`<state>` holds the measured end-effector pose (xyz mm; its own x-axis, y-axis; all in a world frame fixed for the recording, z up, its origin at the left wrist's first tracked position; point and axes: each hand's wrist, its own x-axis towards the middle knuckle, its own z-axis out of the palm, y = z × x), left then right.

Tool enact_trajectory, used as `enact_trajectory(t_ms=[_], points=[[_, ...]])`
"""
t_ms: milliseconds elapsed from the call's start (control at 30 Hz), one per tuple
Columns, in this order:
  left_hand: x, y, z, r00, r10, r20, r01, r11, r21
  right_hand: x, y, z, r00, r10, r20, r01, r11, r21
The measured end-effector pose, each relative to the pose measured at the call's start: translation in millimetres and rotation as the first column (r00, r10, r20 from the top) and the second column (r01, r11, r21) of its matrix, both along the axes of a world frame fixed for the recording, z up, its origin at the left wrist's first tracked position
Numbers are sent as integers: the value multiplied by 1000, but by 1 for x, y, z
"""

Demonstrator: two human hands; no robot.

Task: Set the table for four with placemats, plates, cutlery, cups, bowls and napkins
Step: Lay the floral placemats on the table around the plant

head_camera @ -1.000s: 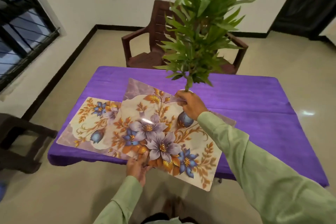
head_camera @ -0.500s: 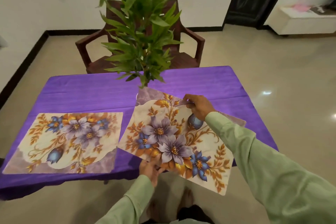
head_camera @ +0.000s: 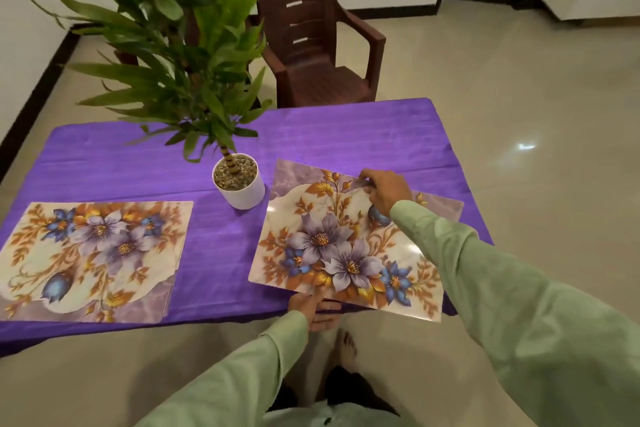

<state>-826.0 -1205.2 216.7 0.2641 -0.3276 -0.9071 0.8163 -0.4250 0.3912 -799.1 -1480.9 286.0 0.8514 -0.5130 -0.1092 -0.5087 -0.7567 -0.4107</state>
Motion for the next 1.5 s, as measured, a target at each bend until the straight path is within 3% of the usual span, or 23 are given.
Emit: enact_trajectory(t_ms=[233, 433, 567, 633, 667, 700, 733, 800, 833, 900, 1033, 1100, 1200, 1500], points=[[12, -13, -13, 998, -61, -19, 62, 998, 30, 16, 7, -27, 988, -47, -144, 21, 984, -175], [12, -17, -7, 998, -18, -68, 21, 999, 43, -15, 37, -59, 953, -87, -289, 60, 993, -103], [18, -15, -3, 972, -200, -122, 212, 972, 102, -60, 72, -80, 915, -174, -363, 181, 983, -16], [24, -14, 1, 952, -305, -8, 302, 935, 184, -77, 82, -89, 884, -188, -428, 196, 980, -26], [28, -14, 3, 938, -320, 136, 288, 933, 215, -84, 84, -93, 875, -177, -451, 184, 982, -29], [33, -13, 5, 881, -350, 317, 277, 927, 254, -88, 84, -96, 872, -162, -461, 169, 985, -26], [40, -12, 3, 762, -422, 491, 289, 901, 324, -92, 83, -98, 875, -144, -462, 149, 988, -26], [54, -10, 6, 426, -590, 686, 333, 807, 488, -96, 79, -101, 881, -109, -461, 102, 994, -40], [60, -10, 5, 301, -618, 726, 355, 780, 516, -96, 76, -103, 881, -92, -465, 81, 996, -44], [68, -10, -6, 148, -686, 713, 460, 686, 564, -96, 72, -105, 876, -64, -478, 53, 998, -38], [72, -7, -30, -151, -866, 476, 519, 341, 784, -101, 69, -103, 879, -34, -476, 9, 998, -56], [70, -3, -34, -181, -880, 439, 513, 296, 805, -109, 72, -102, 884, -64, -463, 22, 995, -95], [67, -1, -36, -179, -880, 439, 503, 302, 810, -124, 79, -108, 884, -137, -447, 74, 985, -156], [66, -8, -34, -146, -908, 394, 477, 284, 832, -124, 77, -113, 880, -136, -455, 87, 988, -127]])
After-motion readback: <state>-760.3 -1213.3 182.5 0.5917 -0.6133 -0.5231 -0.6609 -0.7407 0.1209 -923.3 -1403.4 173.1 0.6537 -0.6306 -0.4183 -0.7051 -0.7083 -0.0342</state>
